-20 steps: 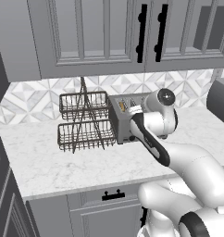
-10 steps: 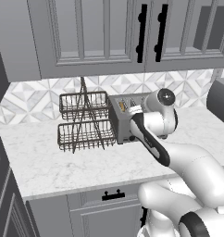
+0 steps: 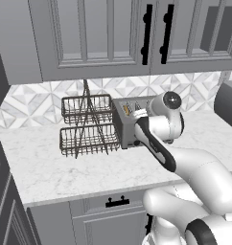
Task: Start the toaster. Once the lever pops up, take the bread to the plate on the dining counter.
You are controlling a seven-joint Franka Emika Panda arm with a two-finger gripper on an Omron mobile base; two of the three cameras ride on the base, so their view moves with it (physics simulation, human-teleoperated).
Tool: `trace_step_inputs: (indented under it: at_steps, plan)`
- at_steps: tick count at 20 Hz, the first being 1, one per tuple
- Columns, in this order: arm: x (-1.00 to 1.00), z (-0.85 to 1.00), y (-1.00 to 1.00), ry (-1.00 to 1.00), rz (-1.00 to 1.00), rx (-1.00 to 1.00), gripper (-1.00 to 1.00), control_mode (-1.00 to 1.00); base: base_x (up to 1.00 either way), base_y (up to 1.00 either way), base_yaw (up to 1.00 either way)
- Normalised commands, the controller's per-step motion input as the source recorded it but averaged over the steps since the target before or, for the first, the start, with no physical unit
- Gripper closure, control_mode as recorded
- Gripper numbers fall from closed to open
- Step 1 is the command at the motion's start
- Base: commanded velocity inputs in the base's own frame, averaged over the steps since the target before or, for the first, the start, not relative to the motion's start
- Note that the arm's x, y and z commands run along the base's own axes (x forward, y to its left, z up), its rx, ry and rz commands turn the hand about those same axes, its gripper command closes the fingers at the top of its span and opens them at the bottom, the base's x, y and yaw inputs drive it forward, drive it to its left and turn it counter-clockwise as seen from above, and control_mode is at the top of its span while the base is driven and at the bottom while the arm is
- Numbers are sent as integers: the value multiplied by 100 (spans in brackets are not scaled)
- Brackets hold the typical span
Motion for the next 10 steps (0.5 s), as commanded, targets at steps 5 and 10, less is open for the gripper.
trace_step_inputs:
  at_steps: [5,10]
  plan:
    - [0,0,0,0,0,0,-100,-100,0,0,0]
    - [0,0,0,0,0,0,-100,-100,0,0,0]
